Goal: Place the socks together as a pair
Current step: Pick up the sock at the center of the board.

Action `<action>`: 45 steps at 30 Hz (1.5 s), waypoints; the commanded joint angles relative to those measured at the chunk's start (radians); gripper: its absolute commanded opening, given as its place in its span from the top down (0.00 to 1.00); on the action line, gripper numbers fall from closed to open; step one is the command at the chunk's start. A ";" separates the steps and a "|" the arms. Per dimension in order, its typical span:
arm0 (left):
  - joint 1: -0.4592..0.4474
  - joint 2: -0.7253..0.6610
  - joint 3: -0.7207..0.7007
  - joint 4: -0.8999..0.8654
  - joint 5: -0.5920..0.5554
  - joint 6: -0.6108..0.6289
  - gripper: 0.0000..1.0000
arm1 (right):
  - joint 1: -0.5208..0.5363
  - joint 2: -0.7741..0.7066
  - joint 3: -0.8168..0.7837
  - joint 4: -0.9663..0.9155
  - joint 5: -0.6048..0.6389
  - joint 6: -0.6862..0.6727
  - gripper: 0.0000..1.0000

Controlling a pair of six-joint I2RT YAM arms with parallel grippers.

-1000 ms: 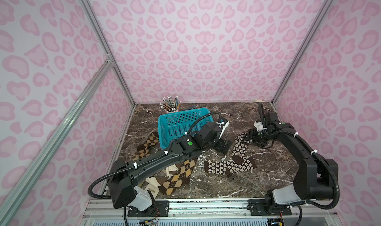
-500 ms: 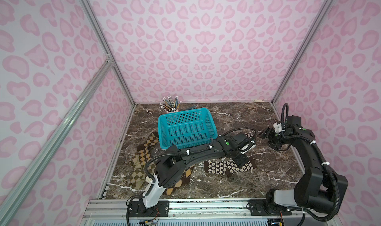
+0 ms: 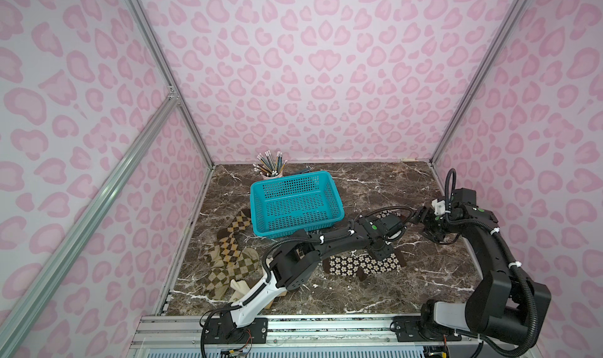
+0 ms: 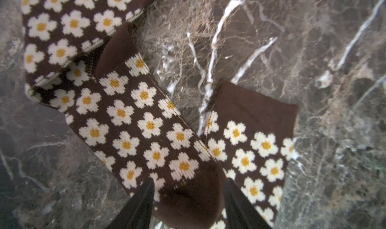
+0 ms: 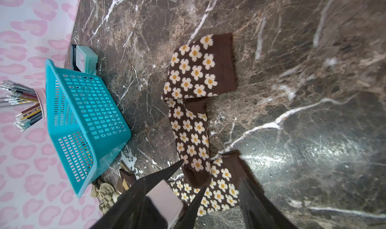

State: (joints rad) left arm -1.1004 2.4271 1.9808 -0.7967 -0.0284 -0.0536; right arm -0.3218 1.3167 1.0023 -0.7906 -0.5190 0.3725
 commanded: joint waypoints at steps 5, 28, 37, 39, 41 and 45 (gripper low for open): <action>0.003 0.026 0.012 0.007 0.010 0.022 0.57 | 0.000 -0.008 -0.017 0.001 -0.006 -0.017 0.26; 0.120 -0.261 -0.012 0.032 0.455 -0.133 0.93 | 0.000 -0.030 -0.091 0.053 -0.038 -0.030 0.26; 0.165 -0.416 -0.128 0.289 0.780 -0.497 0.94 | -0.002 -0.050 -0.093 0.083 -0.062 -0.022 0.26; 0.165 -0.432 -0.156 0.350 0.811 -0.563 0.94 | -0.002 -0.050 -0.093 0.085 -0.071 -0.023 0.26; 0.166 -0.448 -0.168 0.388 0.828 -0.603 0.94 | -0.001 -0.051 -0.094 0.082 -0.072 -0.026 0.26; 0.169 -0.476 -0.218 0.505 0.866 -0.718 0.94 | -0.002 -0.063 -0.093 0.069 -0.066 -0.041 0.26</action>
State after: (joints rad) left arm -0.9329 1.9724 1.7882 -0.4614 0.7704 -0.6445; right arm -0.3237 1.2629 0.9073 -0.7204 -0.5709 0.3550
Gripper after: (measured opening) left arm 0.074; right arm 0.741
